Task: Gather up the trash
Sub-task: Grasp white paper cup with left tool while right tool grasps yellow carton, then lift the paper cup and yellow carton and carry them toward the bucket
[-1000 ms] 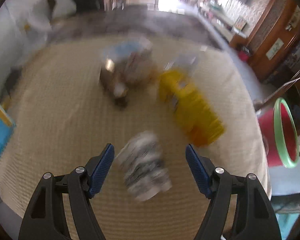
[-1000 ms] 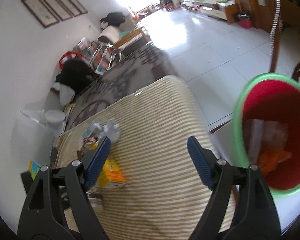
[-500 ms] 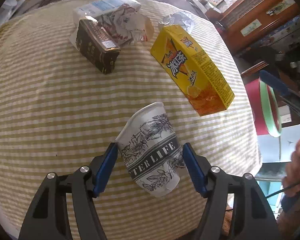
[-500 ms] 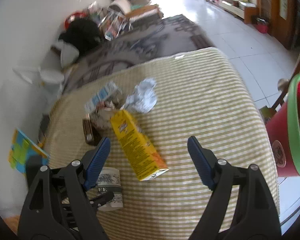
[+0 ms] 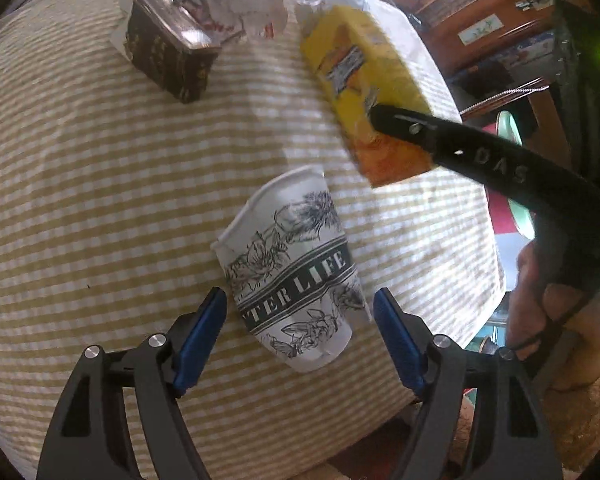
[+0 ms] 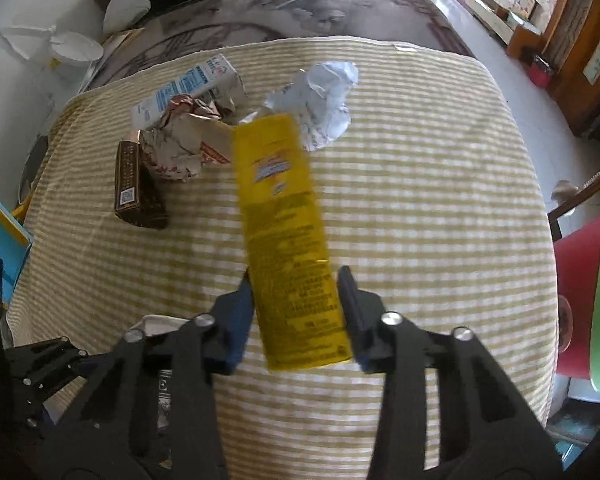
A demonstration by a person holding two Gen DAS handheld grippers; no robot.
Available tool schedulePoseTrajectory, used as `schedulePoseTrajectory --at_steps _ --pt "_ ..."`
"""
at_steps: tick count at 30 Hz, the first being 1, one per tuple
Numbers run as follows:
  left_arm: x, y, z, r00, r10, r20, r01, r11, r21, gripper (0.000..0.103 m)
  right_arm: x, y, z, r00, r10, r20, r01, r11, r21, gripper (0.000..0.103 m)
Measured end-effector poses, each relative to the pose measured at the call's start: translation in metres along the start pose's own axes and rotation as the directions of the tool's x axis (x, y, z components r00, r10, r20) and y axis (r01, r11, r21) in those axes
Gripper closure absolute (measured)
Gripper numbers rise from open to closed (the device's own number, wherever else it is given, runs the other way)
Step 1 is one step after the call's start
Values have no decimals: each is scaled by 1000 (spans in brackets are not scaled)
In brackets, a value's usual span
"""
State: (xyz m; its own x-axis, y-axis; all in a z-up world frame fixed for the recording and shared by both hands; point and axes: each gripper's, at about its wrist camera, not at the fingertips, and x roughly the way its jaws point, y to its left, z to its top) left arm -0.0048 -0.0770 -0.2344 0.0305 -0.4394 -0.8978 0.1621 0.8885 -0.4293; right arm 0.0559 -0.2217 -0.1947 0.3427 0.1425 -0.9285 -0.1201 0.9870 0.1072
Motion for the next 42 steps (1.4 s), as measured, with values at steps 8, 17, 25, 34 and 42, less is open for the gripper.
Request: schedulePoseTrajectory --at_steps 8,17,25,34,42 --pt "6 -4 2 1000 -26 6 26 1000 -5 34 -10 -4 -14 998 44 -40 -42 998 42 61" --pt "-19 31 13 997 62 45 -59 996 -74 34 -15 -3 -4 999 41 3 -41 998 54 38" --pt "-19 38 16 994 61 91 -51 992 -114 34 6 4 -6 998 53 -26 -52 997 54 64" --pt "-44 35 13 984 14 176 9 992 -125 37 -31 6 -11 993 94 73 -98 994 50 67" --pt "-100 5 17 921 102 375 -95 995 -37 37 -88 7 -4 964 97 248 -115 992 57 67"
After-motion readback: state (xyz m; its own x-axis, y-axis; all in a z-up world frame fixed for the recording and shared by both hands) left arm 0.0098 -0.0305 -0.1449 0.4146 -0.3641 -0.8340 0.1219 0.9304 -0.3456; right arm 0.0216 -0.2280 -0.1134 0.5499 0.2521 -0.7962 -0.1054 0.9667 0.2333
